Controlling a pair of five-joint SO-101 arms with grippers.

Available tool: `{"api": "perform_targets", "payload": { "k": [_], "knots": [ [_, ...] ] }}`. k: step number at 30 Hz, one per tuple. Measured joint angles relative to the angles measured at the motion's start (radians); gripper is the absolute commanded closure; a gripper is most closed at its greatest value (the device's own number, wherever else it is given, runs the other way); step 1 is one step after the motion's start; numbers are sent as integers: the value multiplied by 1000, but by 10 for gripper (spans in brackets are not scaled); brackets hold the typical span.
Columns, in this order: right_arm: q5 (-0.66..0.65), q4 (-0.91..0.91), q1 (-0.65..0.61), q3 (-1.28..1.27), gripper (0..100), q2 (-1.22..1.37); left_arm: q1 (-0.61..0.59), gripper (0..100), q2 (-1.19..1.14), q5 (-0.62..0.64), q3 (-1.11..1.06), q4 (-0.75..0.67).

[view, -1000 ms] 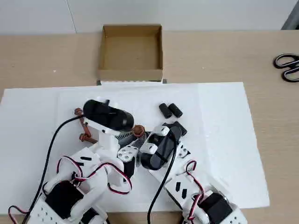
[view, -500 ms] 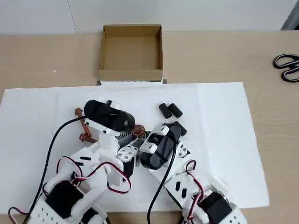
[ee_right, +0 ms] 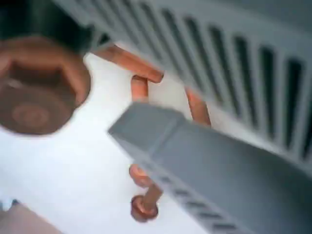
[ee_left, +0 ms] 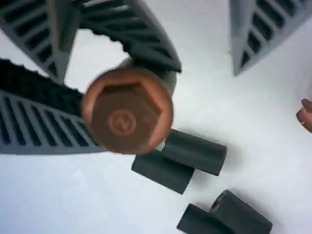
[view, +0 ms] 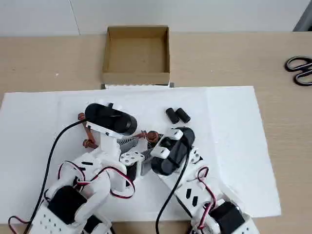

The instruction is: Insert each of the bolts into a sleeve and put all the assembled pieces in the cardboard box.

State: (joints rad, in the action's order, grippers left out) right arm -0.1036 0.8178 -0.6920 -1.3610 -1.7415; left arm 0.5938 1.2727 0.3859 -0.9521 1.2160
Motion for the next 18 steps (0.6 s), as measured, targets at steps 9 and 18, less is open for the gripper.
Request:
{"api": "perform_targets", "payload": {
  "k": [9, 18],
  "knots": [
    [0, -3, 3, 11, 997, -12, 11, 778, -14, -2, 121, 38],
    [0, -3, 2, 12, 997, -12, -11, 991, -14, -5, 184, 38]
  ]
}}
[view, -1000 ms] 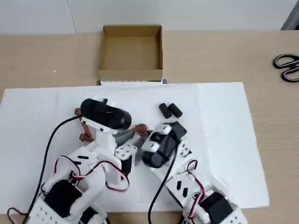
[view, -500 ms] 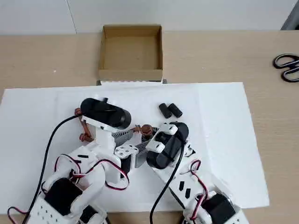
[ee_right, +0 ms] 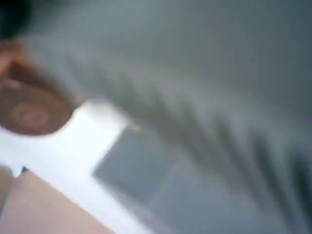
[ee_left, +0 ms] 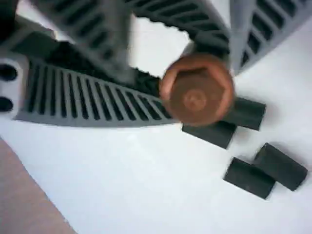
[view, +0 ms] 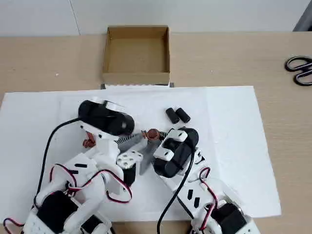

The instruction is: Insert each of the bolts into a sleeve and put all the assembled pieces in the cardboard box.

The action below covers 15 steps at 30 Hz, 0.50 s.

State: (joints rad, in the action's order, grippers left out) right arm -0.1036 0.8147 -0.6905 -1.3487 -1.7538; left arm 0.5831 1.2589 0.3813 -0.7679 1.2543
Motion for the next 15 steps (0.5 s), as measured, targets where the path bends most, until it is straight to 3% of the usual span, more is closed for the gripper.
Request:
{"api": "perform_targets", "payload": {
  "k": [4, 10, 15],
  "knots": [
    [0, 0, 20, 0, 997, 0, -100, 995, 0, -6, 14, 0],
    [8, 0, 107, 0, 997, 0, -358, 995, 0, -52, 14, 2],
    [132, 0, 224, -35, 997, 2, -554, 995, 0, -78, -104, 2]
  ]
}}
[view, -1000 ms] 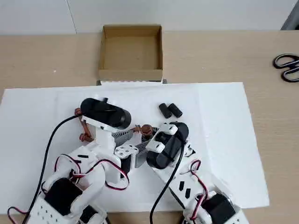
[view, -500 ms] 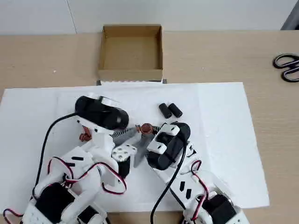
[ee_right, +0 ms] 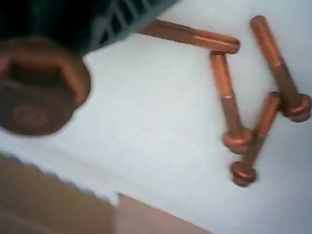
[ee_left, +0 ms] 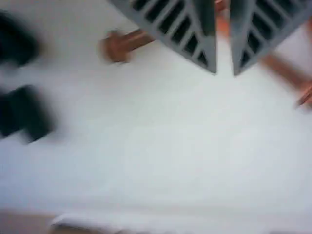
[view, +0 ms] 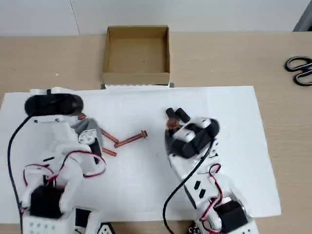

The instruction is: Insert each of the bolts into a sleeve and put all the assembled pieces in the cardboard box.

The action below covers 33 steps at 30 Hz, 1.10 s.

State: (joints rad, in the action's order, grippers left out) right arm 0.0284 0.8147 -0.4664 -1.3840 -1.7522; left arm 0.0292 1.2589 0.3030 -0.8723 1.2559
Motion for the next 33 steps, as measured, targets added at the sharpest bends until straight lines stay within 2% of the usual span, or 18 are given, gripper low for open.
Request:
{"api": "perform_targets", "payload": {
  "k": [5, 9, 17, 25, 33],
  "knots": [
    [77, -14, 77, 9, 997, 71, -98, 995, 0, -31, -178, 0],
    [126, -32, 87, 147, 997, 279, -121, 995, 0, -31, -305, -26],
    [153, -38, 92, 591, 997, 885, -123, 995, 0, -31, -384, -114],
    [153, -41, 94, 1046, 996, 1424, -123, 995, 0, -31, -384, -114],
    [137, -41, 94, 1626, 996, 1929, -123, 995, 0, -31, -384, -114]
  ]
}}
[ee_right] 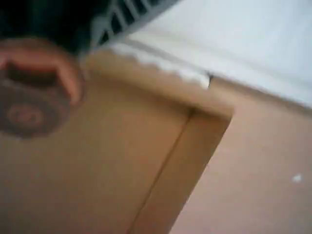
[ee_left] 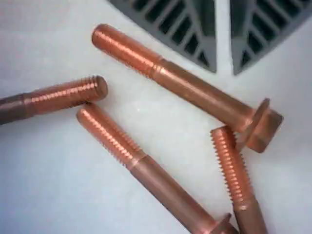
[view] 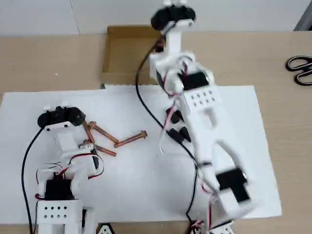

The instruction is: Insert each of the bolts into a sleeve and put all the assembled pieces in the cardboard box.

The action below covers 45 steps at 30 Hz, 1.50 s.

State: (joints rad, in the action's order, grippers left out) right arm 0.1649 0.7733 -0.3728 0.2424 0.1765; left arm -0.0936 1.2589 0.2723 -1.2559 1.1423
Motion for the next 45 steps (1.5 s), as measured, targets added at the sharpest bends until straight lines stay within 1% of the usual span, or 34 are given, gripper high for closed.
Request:
{"api": "perform_targets", "payload": {
  "k": [6, 11, 15, 19, 21, 24, 26, 33, 36, 38, 41, 45],
  "knots": [
    [-17, 0, 0, 411, 995, 376, 0, 995, 0, 0, 0, 0],
    [-18, 0, 23, 698, 995, 669, 0, 995, 0, 0, 0, 12],
    [-35, 0, 48, 873, 995, 859, 0, 995, -2, 0, 32, 86],
    [-74, 0, 58, 979, 982, 999, 0, 995, -2, 0, 95, 132],
    [-80, 6, 55, 1014, 921, 1026, 0, 995, -2, 0, 106, 132],
    [-80, 64, 54, 1053, 796, 1037, 0, 995, -2, 0, 109, 132],
    [-80, 112, 52, 1074, 754, 1037, 0, 995, -2, 0, 109, 132],
    [-80, 230, 61, 1234, 750, 1037, 0, 995, -2, 0, 109, 132],
    [-80, 310, 54, 1356, 750, 1036, 0, 995, -2, 0, 109, 132],
    [-80, 377, 52, 1389, 750, 1031, 0, 995, -2, 0, 109, 132],
    [-80, 545, 58, 1393, 750, 993, 0, 995, -2, 0, 109, 132],
    [-83, 807, 55, 1399, 750, 868, 0, 995, -2, 0, 109, 132]
  ]
}}
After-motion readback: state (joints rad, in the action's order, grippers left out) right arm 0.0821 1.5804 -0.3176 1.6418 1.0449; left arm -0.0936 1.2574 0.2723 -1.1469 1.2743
